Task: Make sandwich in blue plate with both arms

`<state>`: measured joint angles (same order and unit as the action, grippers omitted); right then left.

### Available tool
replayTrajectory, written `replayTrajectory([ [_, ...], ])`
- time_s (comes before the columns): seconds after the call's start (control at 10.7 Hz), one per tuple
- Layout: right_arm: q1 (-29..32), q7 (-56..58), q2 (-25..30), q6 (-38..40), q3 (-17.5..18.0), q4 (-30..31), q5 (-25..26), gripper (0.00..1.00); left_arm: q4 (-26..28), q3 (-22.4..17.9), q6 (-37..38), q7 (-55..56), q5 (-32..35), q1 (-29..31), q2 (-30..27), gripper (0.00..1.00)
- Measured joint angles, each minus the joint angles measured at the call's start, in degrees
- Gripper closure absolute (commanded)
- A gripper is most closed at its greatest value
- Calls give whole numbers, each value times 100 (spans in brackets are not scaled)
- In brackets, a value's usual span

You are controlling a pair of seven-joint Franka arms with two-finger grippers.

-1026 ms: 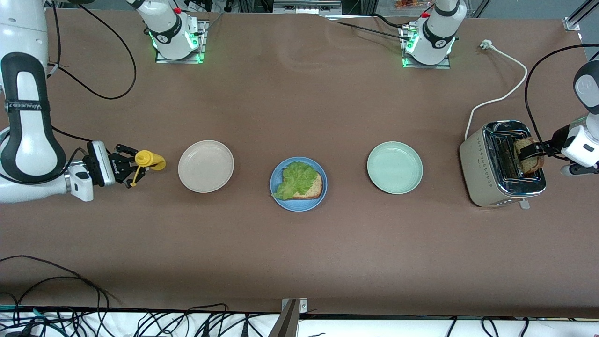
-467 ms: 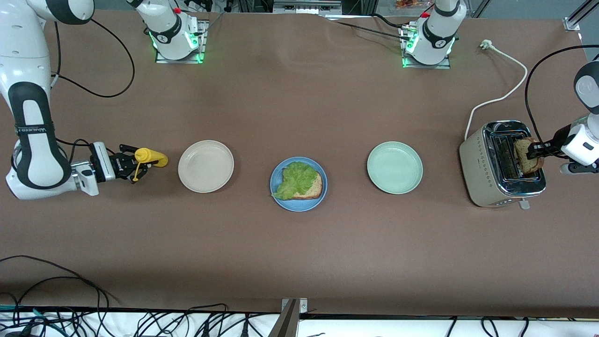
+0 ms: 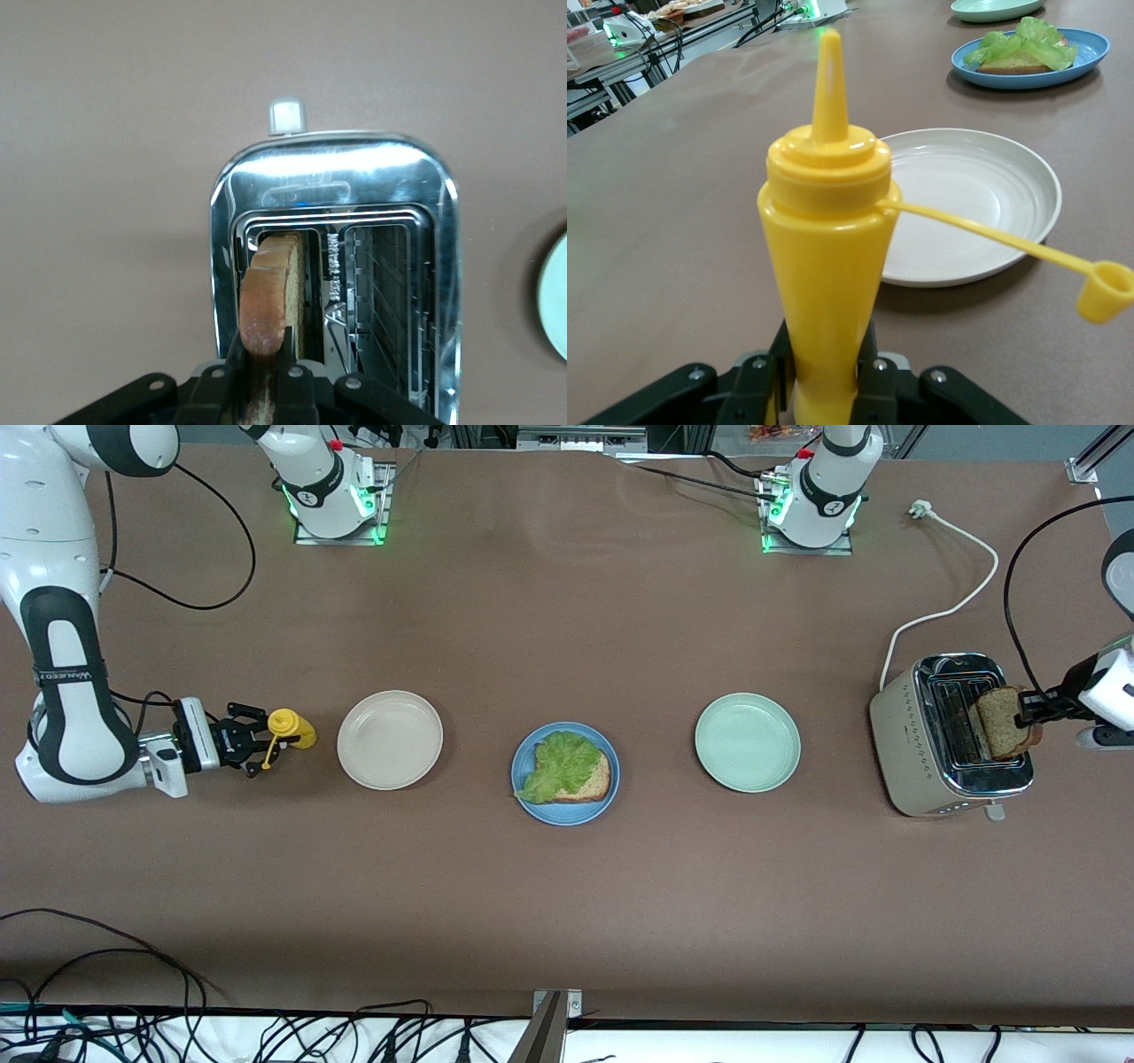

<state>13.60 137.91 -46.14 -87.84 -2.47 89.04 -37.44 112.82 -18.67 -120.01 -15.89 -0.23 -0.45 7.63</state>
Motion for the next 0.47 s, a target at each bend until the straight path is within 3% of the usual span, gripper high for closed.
replayTrajectory([
  [0.09, 1, 19, 0, -26, 0, 0, 0, 69, -17, 10, 94, -21, 0, -13, -156, 100],
  [0.19, 1, 63, -2, -90, 1, 0, 0, 52, -33, 58, 165, -30, 0, -20, -341, 100],
  [0.37, 11, 132, -43, -130, 2, 2, -1, 4, -127, 268, 405, -28, 0, -29, -658, 100],
  [0.47, 24, 157, -69, -131, 2, 2, -1, 0, -253, 413, 603, -22, 0, -33, -794, 100],
])
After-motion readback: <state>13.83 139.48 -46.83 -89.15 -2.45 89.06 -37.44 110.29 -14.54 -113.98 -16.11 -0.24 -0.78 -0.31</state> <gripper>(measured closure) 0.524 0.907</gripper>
